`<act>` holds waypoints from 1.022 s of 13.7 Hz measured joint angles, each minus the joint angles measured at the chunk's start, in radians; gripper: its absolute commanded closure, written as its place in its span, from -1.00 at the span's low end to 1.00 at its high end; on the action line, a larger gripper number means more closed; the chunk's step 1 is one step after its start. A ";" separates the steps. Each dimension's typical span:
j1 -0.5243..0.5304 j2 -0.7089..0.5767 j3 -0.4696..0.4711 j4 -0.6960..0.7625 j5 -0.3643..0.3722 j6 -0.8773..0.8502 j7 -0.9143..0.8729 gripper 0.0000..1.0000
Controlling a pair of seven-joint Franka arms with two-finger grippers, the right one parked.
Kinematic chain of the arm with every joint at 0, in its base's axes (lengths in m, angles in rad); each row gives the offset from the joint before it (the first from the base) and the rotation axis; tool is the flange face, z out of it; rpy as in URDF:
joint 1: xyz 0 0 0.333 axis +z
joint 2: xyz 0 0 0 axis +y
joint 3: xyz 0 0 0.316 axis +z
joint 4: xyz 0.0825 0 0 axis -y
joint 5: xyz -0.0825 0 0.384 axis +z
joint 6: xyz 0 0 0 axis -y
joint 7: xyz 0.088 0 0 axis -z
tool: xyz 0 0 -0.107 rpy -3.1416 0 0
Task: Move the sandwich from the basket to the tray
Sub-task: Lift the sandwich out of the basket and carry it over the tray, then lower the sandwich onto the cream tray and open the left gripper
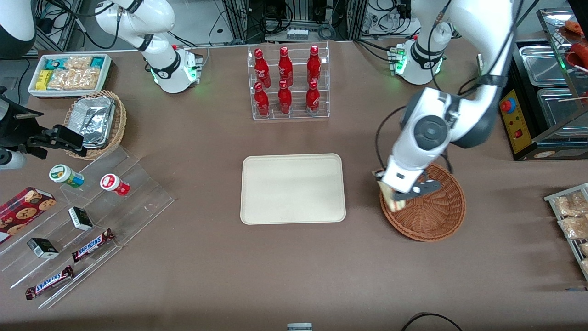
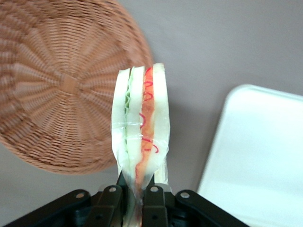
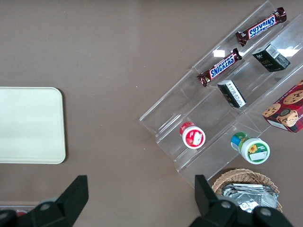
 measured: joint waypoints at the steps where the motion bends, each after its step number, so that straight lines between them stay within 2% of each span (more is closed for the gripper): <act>1: -0.030 0.005 -0.001 0.007 0.000 0.000 0.000 1.00; 6: -0.093 0.068 -0.043 0.069 -0.041 0.010 0.037 1.00; 14: -0.194 0.277 -0.052 0.266 -0.045 0.033 0.044 1.00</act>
